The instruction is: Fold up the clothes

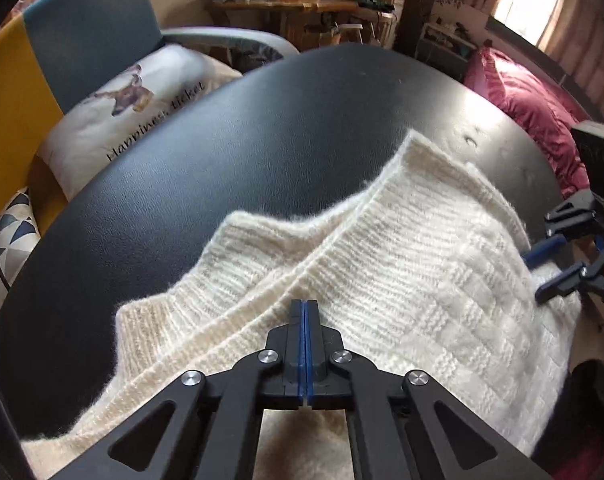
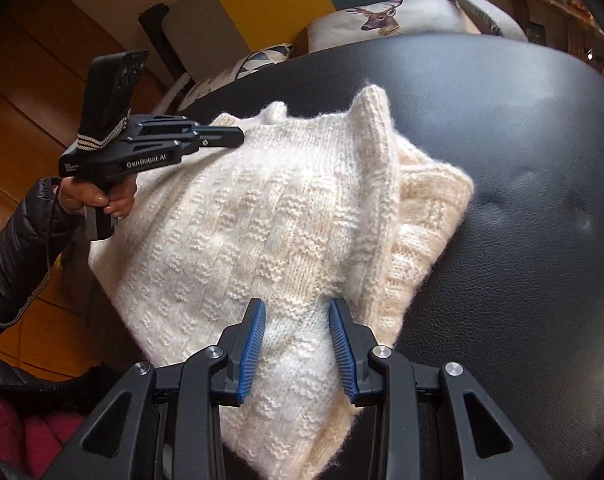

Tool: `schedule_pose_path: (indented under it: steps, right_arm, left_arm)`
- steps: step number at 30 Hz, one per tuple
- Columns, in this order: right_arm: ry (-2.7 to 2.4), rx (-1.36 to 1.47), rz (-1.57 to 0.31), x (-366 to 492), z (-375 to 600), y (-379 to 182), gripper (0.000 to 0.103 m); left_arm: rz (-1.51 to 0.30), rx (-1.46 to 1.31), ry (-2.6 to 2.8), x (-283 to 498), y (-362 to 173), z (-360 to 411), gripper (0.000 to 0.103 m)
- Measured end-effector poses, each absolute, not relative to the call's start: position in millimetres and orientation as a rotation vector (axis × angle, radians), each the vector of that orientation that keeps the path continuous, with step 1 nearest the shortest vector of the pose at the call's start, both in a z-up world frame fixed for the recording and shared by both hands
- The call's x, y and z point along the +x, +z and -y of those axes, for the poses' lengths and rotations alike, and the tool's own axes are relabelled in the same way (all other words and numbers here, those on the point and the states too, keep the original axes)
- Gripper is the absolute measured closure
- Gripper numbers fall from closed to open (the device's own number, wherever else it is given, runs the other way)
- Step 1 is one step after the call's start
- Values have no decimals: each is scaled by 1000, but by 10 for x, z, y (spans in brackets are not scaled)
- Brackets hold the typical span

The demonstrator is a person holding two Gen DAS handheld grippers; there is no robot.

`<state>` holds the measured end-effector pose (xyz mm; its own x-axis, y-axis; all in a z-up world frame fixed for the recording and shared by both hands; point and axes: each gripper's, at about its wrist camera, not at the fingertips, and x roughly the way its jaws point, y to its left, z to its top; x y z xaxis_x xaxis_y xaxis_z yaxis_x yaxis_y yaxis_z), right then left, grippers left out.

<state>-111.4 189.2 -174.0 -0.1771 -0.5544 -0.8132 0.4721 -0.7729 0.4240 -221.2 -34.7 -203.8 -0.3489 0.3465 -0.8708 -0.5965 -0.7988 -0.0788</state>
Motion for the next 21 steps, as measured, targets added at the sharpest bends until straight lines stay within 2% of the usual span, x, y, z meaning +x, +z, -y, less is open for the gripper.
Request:
schedule_pose_path:
  steps: [4, 9, 16, 19, 21]
  right_arm:
    - [-2023, 1410, 79, -1043, -1870, -1784, 69]
    - [-2041, 1388, 165, -984, -1981, -1832, 69]
    - [-2060, 1402, 179, -996, -1940, -1841, 69]
    - [-2085, 1412, 173, -1031, -1851, -1843, 69]
    - [-2113, 1407, 171, -1044, -1801, -1777, 69]
  left_arm:
    - [-276, -1246, 2222, -2269, -1950, 332, 103]
    - [-320, -1281, 2246, -2342, -2186, 269, 103]
    - [-149, -1232, 2301, -2178, -1718, 711, 101]
    - [-225, -1236, 2365, -2078, -1606, 1068, 88]
    - [-290, -1267, 2373, -2013, -1633, 1266, 75]
